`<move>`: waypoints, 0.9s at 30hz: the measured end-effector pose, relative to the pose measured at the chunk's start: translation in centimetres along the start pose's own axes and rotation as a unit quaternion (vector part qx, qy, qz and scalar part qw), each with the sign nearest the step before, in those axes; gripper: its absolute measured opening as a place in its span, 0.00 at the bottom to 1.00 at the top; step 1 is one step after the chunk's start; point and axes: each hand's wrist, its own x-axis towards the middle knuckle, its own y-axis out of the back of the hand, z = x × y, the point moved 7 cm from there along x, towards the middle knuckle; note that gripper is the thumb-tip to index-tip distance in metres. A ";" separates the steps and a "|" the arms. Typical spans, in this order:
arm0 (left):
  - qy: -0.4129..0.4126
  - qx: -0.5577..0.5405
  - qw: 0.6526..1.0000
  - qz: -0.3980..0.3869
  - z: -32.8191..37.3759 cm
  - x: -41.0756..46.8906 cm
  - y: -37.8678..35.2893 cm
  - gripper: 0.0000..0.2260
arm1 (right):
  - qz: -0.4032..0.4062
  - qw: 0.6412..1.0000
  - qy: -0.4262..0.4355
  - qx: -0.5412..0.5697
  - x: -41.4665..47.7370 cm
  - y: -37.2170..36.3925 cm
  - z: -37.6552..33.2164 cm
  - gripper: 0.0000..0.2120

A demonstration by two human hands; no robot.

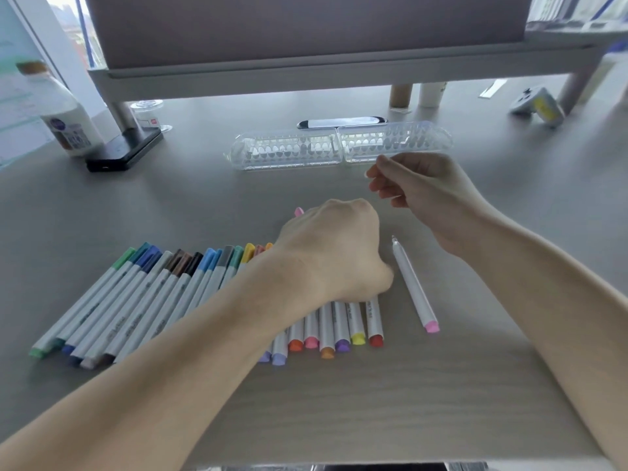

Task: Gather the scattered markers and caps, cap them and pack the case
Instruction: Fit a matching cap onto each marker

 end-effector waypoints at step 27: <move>-0.011 -0.114 0.993 0.042 -0.2 1.1 1.8 0.22 | 0.054 0.998 -0.005 0.016 0.7 1.6 0.4 0.13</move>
